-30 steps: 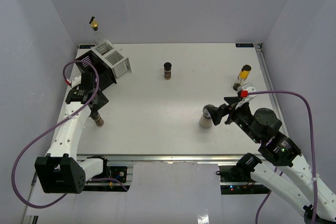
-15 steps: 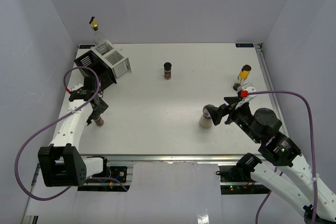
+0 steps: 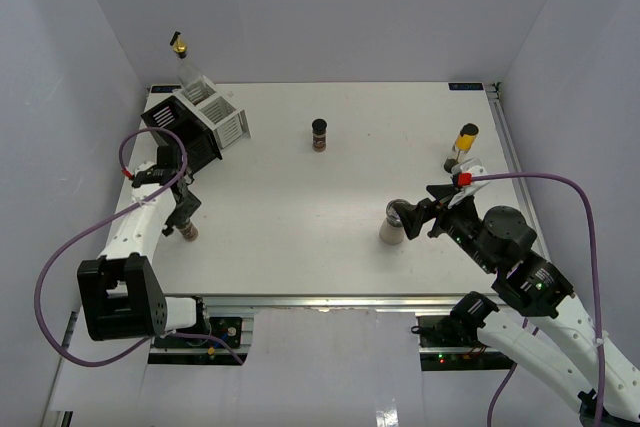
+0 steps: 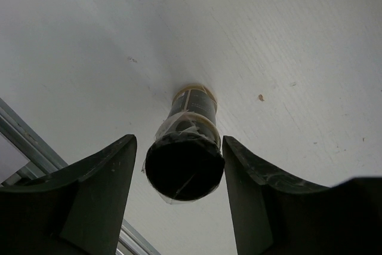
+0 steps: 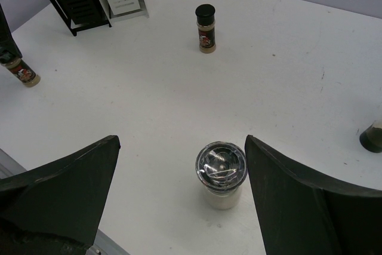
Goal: Organize the condiment bottles
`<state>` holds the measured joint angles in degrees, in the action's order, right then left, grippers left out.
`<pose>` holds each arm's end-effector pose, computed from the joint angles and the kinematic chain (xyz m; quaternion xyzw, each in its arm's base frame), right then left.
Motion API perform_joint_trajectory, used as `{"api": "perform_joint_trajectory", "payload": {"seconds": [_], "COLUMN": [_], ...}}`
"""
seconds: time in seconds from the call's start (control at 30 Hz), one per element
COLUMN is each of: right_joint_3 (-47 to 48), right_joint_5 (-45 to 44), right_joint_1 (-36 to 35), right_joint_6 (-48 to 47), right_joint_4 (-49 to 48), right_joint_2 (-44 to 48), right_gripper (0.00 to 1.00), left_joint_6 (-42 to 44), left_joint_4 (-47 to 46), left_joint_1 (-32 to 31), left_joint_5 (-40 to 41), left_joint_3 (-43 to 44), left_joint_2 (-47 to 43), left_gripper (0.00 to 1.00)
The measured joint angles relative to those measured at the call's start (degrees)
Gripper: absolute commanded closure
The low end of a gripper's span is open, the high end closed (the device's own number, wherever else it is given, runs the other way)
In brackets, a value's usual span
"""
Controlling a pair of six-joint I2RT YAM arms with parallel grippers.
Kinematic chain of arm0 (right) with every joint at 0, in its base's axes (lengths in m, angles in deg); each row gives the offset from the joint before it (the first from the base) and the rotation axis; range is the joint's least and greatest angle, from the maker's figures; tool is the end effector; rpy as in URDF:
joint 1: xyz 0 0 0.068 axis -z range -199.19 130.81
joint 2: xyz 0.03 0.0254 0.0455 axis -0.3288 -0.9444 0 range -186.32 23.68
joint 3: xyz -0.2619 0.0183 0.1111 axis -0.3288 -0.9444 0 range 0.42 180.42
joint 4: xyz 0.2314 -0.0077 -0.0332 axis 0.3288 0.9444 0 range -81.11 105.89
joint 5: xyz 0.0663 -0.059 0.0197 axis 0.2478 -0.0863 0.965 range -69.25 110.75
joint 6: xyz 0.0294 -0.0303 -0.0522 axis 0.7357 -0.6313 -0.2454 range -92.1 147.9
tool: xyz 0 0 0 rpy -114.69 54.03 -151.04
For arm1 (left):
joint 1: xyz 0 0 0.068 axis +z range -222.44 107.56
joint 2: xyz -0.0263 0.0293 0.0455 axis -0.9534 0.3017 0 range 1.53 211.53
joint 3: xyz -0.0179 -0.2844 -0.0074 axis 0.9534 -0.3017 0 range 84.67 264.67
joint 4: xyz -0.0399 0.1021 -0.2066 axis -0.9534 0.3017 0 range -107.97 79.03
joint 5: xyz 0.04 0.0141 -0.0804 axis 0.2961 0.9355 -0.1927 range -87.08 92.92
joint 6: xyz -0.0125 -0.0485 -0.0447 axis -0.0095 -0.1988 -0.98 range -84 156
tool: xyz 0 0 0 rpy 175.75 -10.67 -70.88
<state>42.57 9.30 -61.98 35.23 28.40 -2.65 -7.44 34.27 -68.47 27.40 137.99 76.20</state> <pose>0.0727 0.0527 0.3445 -0.1560 0.7122 0.2223 0.6473 0.2019 0.0364 0.2401 -0.4166 0.8735 0.1504 0.2022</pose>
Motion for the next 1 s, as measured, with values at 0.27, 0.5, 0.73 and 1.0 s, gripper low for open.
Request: {"api": "perform_joint_trajectory", "payload": {"seconds": [0.27,0.5,0.73,1.0], "right_joint_3": [-0.8,-0.8,-0.8,-0.8], "right_joint_5": [-0.2,-0.2,-0.2,-0.4], "right_joint_1": [0.0,0.0,0.0,-0.1], "right_joint_6": [0.0,0.2,0.2,0.2], "right_joint_4": [-0.1,0.0,0.1,0.1], "right_joint_2": [0.0,0.0,0.0,0.1], "right_gripper": [0.08,0.08,0.08,0.08], "left_joint_6": [1.2,2.0,4.5,10.7], "left_joint_4": [-1.5,-0.8,4.7,4.1], "left_joint_1": [0.0,0.0,0.0,0.0], "left_joint_5": [-0.4,-0.4,-3.0,-3.5], "left_joint_3": [-0.5,-0.1,22.1,59.4], "left_joint_2": [0.0,-0.3,5.6,18.8], "left_gripper": [0.63,1.0,1.0,1.0]}}
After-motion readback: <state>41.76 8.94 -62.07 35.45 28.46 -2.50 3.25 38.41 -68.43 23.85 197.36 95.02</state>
